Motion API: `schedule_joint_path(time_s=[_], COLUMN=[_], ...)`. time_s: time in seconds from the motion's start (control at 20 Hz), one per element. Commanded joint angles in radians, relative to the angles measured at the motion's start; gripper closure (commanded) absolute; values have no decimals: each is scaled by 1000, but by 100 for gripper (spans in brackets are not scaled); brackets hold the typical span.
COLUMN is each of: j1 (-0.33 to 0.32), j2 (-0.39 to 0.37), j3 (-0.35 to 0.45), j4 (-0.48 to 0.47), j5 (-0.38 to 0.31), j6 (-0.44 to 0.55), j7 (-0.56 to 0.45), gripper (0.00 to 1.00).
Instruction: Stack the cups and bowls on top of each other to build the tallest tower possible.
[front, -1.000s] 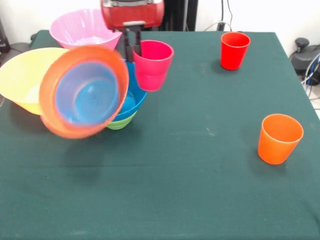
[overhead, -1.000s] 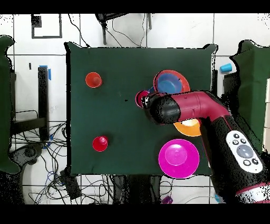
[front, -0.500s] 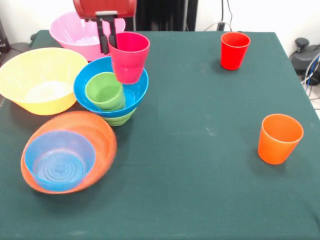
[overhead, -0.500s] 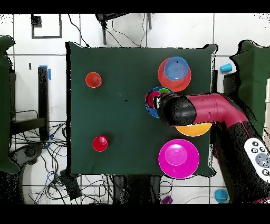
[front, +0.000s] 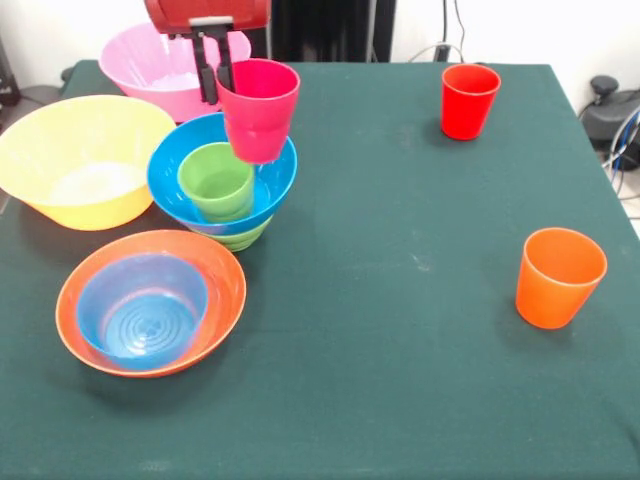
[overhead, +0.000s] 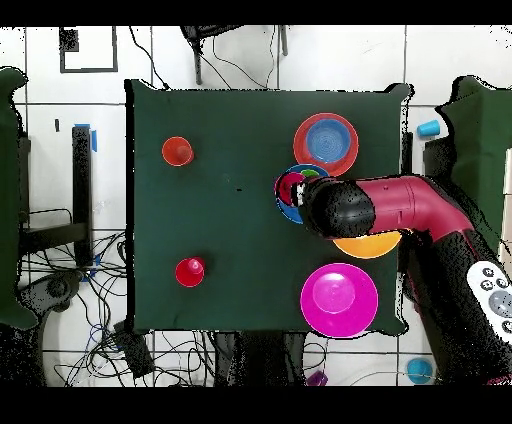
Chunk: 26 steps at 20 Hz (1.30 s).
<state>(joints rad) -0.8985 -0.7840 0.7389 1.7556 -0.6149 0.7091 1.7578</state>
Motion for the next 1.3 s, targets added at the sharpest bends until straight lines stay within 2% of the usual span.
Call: schedule_joint_path(time_s=[0.05,0.1,0.2,0.35,0.45,0.55,0.65,0.7,0.9,1.0,1.1,1.3], j1=[-30,-105,-175,-191,-218,-193,-132,-98,-28,-3,9,-18], j2=[9,0,10,31,16,-6,11,27,53,57,57,43], j3=[60,111,160,161,205,208,176,157,107,90,80,87], j4=[84,138,175,162,137,78,22,-8,-66,-86,-95,-94], j5=[-51,-13,16,-26,17,32,3,-19,-65,-66,-55,-21], j6=[33,-5,-3,-9,42,73,85,60,51,61,64,88], j7=[-279,-295,-319,-296,-303,-254,-206,-166,-120,-111,-103,-152], gripper=[100,100,100,100,100,100,100,100,100,100,100,100])
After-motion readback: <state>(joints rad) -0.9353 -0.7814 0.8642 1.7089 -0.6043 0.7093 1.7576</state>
